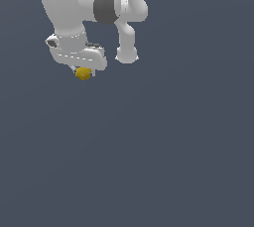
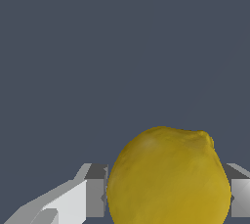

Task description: Pick up the object and move it to a goal position.

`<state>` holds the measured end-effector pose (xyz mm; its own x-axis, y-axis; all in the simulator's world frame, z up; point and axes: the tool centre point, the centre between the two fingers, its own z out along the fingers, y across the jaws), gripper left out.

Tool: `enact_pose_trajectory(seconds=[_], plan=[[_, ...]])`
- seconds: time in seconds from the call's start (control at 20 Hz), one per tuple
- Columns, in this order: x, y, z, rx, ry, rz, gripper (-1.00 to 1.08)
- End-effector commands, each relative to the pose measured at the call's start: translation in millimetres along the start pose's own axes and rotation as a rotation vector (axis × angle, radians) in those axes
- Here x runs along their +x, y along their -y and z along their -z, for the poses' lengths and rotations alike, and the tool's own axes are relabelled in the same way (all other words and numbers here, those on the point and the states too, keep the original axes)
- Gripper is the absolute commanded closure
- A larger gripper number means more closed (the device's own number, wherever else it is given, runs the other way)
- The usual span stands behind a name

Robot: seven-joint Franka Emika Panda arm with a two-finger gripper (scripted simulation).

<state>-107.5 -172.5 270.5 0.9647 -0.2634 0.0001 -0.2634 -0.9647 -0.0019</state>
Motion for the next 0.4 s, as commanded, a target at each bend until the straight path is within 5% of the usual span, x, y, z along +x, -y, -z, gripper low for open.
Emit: enact_pose_trajectory(seconds=[0.0,0.35], plan=[[-1.7,-9.3,12.5,0.0,0.0,0.001,1.08],[-2.8,-19.7,25.7,-0.001,0.0,0.001,1.08]])
